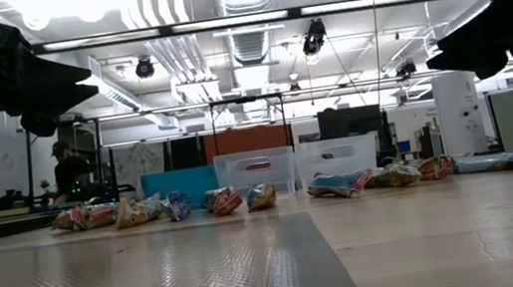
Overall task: Pick and place Granola Bars by type
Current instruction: Put the red granola bar into the left transparent bin
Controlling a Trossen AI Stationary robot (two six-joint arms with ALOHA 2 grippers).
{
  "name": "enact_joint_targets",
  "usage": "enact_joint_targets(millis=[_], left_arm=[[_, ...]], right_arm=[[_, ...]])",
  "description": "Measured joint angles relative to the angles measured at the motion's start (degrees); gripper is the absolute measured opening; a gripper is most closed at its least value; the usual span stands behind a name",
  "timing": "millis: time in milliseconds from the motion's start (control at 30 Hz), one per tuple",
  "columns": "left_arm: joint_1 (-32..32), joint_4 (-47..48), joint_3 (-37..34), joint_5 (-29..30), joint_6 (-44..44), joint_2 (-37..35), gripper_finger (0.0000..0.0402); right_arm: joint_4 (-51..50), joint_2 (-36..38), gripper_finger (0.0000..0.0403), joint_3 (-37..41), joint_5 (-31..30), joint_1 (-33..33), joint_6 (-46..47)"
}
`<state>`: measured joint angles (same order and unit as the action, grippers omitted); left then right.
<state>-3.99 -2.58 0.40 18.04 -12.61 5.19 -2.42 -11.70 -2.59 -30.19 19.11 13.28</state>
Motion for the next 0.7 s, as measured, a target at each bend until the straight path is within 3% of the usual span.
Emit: enact_joint_targets(millis=[700], left_arm=[[0.0,0.0,0.0,0.0,0.0,0.0,0.0159]], right_arm=[[0.0,0.0,0.0245,0.0,0.2,0.0,1.7]])
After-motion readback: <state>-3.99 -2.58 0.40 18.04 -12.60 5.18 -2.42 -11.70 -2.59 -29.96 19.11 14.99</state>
